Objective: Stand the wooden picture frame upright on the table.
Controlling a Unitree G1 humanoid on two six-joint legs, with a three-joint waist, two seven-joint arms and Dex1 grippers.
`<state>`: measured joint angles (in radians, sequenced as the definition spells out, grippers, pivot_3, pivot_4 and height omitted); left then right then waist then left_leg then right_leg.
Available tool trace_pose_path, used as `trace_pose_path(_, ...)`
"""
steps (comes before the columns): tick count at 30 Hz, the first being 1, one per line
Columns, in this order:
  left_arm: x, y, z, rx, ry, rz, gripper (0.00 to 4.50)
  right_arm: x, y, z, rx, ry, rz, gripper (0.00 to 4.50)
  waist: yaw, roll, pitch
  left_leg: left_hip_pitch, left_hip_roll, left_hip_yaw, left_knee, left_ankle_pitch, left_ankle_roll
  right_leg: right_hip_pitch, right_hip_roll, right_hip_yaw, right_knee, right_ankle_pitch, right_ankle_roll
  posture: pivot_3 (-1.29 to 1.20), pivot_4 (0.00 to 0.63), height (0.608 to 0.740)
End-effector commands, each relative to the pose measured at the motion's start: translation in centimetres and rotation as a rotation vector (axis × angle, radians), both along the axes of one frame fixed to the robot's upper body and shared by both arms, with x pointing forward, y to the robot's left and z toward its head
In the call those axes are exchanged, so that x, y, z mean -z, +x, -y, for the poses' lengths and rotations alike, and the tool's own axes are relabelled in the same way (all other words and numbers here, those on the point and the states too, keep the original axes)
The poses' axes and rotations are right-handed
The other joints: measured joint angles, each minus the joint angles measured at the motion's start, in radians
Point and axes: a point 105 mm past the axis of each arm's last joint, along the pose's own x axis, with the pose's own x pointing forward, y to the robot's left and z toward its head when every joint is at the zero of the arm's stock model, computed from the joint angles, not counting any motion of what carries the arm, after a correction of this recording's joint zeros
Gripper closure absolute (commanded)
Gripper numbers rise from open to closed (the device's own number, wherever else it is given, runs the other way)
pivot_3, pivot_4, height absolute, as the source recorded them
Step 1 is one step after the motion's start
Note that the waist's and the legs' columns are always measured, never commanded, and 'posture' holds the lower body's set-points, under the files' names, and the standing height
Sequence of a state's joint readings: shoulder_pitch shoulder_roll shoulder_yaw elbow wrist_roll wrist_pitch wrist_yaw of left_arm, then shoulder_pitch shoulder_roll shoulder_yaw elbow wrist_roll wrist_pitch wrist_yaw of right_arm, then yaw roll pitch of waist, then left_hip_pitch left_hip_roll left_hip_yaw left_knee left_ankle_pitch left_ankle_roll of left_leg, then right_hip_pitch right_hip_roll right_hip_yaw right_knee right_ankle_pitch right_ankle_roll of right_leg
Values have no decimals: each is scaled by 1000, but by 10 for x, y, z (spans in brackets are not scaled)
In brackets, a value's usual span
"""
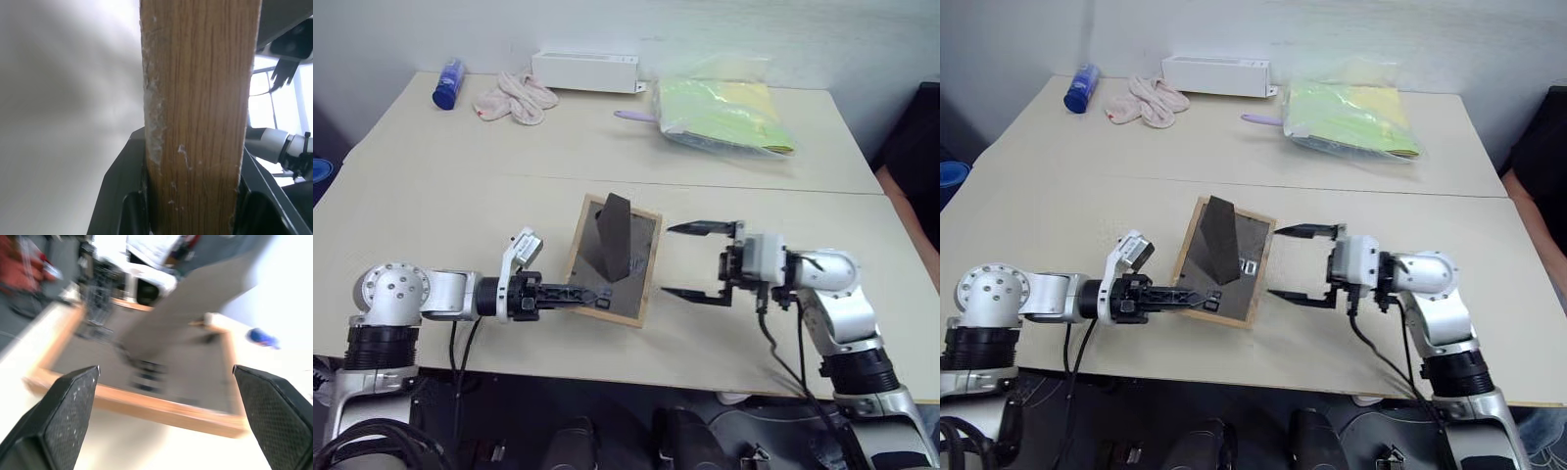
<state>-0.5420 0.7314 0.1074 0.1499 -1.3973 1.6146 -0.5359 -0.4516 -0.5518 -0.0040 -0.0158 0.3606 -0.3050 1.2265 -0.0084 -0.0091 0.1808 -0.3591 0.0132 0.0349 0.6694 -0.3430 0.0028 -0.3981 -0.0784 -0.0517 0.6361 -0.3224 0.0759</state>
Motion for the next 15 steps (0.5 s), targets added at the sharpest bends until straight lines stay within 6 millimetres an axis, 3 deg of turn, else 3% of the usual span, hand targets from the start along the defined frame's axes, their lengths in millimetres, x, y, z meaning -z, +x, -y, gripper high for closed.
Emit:
trace_pose_path(1,-20,-1,-3,31,-84,-25,3210,-4,-2,10,41,-98,240,24,-2,0,0,0,0,0,0,0,0,0,0,0,0,0,0,0,150,740)
trace_pose_path(3,-23,0,-3,36,-100,-53,3210,8,4,9,67,-201,388,24,-5,0,0,1,0,0,1,0,-1,0,0,0,0,0,0,0,150,740)
trace_pose_path(7,-33,1,4,68,-154,-87,3210,21,12,-7,70,-194,543,24,-18,0,0,2,0,0,2,1,-1,0,0,1,0,0,0,0,150,740)
trace_pose_path(10,-32,-5,10,116,-149,-129,3210,15,21,-16,124,-168,710,24,-25,0,0,2,0,1,3,1,-2,0,0,1,3,0,0,0,150,740)
trace_pose_path(15,-26,-10,16,135,-152,-163,3210,13,36,-24,187,-127,768,24,-24,0,0,2,1,1,5,1,-3,0,1,2,6,0,-1,0,150,740)
